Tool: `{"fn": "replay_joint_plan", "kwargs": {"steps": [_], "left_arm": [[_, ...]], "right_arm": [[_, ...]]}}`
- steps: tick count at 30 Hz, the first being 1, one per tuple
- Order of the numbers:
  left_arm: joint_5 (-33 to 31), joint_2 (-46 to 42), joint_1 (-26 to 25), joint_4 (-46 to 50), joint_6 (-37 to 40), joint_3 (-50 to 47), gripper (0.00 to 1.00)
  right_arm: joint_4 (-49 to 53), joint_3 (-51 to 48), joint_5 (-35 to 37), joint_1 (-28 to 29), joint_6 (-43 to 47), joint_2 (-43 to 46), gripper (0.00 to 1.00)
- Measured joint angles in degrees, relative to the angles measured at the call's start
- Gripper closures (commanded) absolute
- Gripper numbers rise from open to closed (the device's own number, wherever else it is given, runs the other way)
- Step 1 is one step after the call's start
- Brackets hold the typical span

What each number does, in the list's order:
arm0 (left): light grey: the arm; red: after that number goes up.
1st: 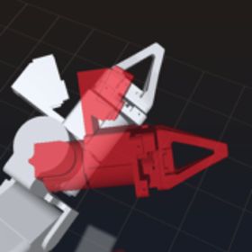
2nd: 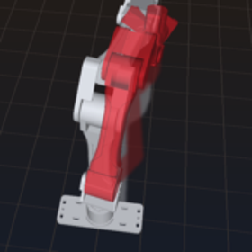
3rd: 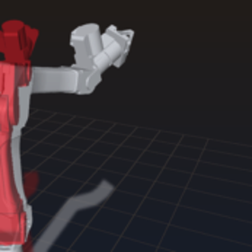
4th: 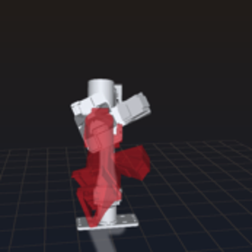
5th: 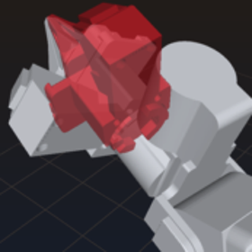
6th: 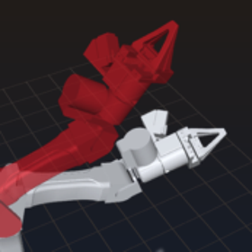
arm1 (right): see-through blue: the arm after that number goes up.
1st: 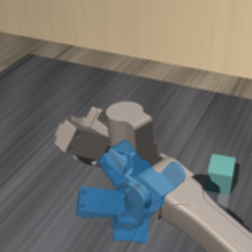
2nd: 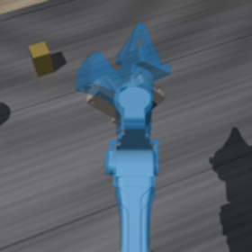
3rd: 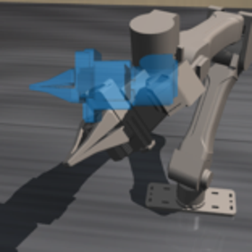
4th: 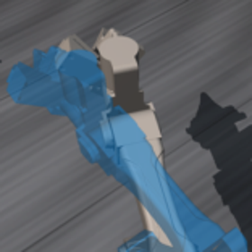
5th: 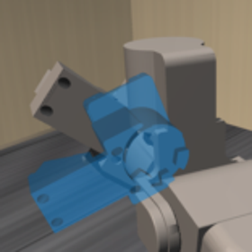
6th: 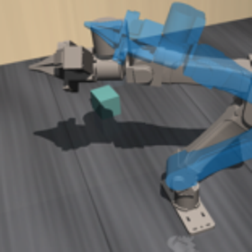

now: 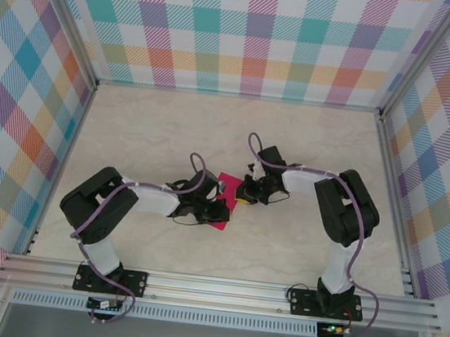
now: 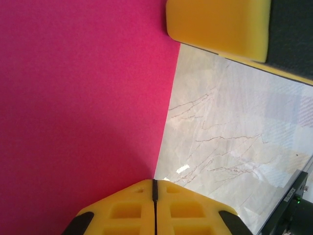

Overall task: Fold a paper plane with a square sheet of paper (pick it up from the middle)
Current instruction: First fold in half a square sheet of paper at the center of the table.

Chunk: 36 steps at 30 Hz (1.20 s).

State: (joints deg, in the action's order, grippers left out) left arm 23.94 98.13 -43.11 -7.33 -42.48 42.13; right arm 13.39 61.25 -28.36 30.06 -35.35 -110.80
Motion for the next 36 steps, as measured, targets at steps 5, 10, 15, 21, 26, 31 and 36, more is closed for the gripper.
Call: {"fn": "replay_joint_plan", "kwargs": {"steps": [5, 10, 15, 21, 26, 31, 36], "left_arm": [[-0.5, -0.5, -1.07, 1.18, 0.96, -0.04, 0.94], [-0.9, -1.57, -2.03, 3.19, 1.75, -0.44, 0.94], [-1.09, -2.36, -2.56, 4.26, 1.92, -0.85, 0.94], [-1.33, -3.85, -3.1, 6.16, 2.32, -1.62, 0.94], [-1.68, -4.9, -3.5, 8.96, 2.93, -1.62, 0.94], [-5.22, -7.17, -3.74, 12.59, 2.69, -1.4, 0.92], [-12.11, -11.67, -3.58, 16.83, 0.85, 0.68, 0.8]], "right_arm": [[0.04, 0.04, -0.02, 0.0, -0.15, -0.04, 0.94], [0.04, 0.07, -0.02, 0.0, -0.17, -0.07, 0.94], [0.02, 0.07, -0.07, -0.04, -0.17, -0.11, 0.94], [0.02, 0.07, -0.2, -0.07, -0.2, -0.15, 0.94], [0.0, 0.07, -0.24, -0.07, -0.24, -0.15, 0.94], [0.02, 0.22, -0.37, -0.07, -0.22, -0.09, 0.94], [0.17, 0.26, 0.96, -0.02, -0.13, 0.52, 0.87]]}}
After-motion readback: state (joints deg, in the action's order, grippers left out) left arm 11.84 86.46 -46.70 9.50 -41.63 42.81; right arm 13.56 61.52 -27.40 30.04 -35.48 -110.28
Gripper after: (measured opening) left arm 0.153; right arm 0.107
